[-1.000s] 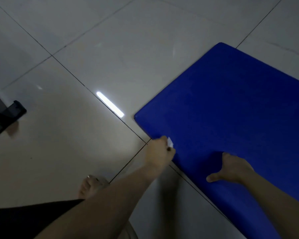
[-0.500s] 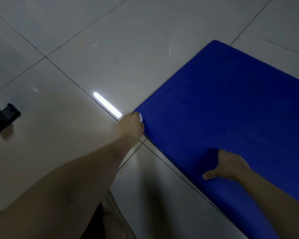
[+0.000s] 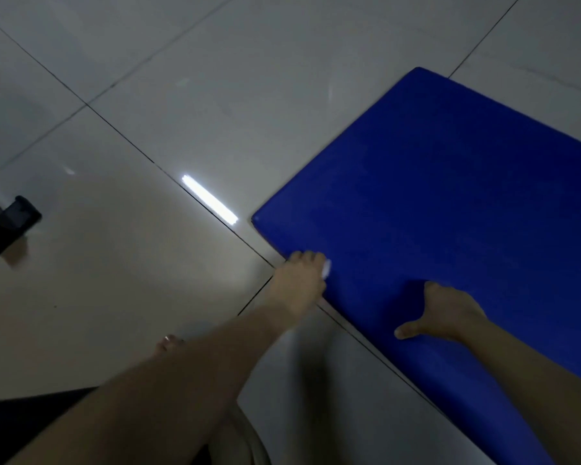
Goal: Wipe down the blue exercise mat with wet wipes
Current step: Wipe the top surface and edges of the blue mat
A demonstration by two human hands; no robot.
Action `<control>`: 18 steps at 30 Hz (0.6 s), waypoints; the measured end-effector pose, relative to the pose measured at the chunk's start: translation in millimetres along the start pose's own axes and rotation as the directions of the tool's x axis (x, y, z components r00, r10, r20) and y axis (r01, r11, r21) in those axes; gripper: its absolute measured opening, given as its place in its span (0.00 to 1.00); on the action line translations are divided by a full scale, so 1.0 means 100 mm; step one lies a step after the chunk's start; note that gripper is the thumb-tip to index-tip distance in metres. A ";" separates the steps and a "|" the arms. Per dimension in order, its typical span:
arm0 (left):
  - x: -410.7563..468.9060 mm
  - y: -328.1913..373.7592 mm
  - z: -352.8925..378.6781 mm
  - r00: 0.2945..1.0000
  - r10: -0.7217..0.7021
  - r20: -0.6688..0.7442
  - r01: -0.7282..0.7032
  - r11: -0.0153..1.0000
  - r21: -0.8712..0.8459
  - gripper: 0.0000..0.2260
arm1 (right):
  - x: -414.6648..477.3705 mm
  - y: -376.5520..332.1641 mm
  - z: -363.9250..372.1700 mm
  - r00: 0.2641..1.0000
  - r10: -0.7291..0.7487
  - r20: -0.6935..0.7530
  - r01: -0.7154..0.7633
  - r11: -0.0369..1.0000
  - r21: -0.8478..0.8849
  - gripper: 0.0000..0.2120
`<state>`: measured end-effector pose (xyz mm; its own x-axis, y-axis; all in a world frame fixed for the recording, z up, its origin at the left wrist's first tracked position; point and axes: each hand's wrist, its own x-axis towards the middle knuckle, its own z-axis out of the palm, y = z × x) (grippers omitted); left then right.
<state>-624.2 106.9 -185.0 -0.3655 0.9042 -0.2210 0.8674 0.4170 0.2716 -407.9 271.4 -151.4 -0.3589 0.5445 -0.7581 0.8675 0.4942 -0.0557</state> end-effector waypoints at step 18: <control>-0.12 0.27 0.21 0.903 -0.419 -0.097 0.342 0.837 -0.428 0.10 | 0.05 -0.01 0.00 1.000 -0.024 0.003 0.024 0.999 -0.044 0.52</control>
<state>-589.1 105.9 -194.4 -0.7259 0.6509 -0.2222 0.4562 0.6974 0.5527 -410.2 273.6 -155.1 -0.3780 0.5304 -0.7588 0.8429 0.5362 -0.0452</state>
